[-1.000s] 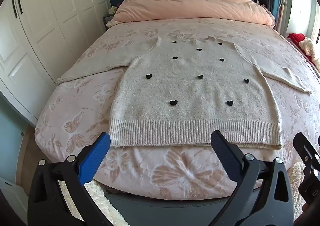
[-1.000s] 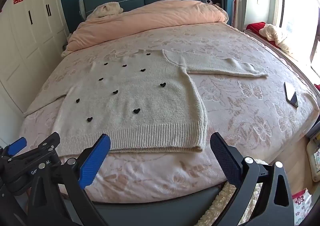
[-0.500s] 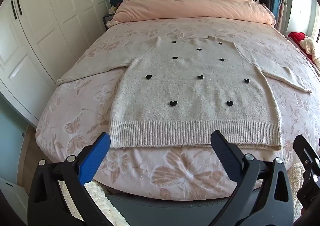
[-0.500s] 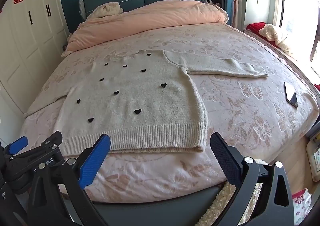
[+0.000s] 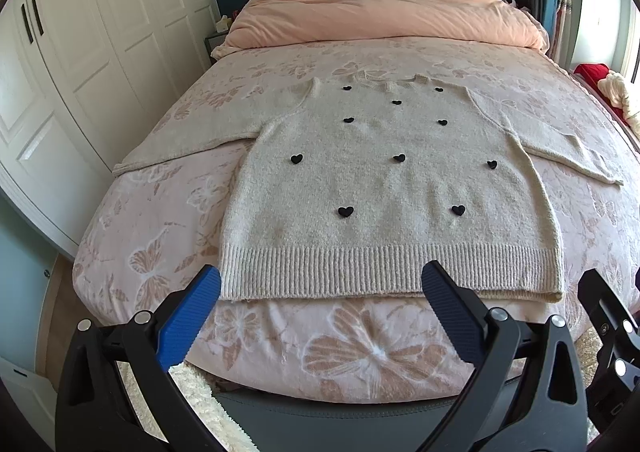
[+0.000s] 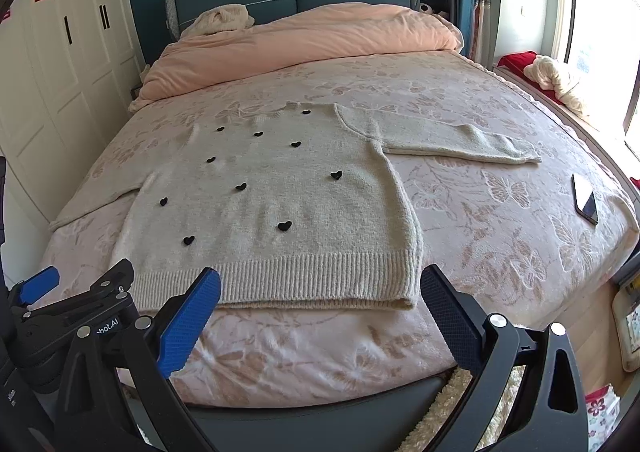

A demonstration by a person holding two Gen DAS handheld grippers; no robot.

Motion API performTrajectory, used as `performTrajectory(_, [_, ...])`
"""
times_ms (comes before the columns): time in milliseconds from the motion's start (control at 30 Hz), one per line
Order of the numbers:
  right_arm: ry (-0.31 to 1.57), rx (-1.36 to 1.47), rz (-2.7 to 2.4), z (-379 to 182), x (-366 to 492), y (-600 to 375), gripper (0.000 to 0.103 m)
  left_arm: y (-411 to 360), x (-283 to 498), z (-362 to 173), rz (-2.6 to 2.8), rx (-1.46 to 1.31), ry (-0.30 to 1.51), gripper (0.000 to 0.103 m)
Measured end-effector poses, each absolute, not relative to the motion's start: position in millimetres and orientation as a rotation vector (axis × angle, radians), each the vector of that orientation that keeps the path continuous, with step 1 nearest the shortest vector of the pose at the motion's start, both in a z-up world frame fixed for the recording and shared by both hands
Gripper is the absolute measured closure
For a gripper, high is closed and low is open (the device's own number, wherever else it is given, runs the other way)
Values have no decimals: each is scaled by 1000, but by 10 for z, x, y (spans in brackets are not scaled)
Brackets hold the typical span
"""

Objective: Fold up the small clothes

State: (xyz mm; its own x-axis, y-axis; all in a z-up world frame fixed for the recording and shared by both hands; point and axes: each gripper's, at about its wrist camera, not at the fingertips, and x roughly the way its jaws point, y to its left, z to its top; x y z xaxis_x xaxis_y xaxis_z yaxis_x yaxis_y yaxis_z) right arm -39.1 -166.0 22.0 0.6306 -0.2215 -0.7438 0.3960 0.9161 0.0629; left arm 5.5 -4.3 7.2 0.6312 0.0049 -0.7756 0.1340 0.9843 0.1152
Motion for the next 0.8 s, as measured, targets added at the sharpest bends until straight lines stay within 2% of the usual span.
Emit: performTrajectory(800, [819, 224, -339, 234, -363, -1607, 5, -74, 67, 123, -81, 174, 880, 5])
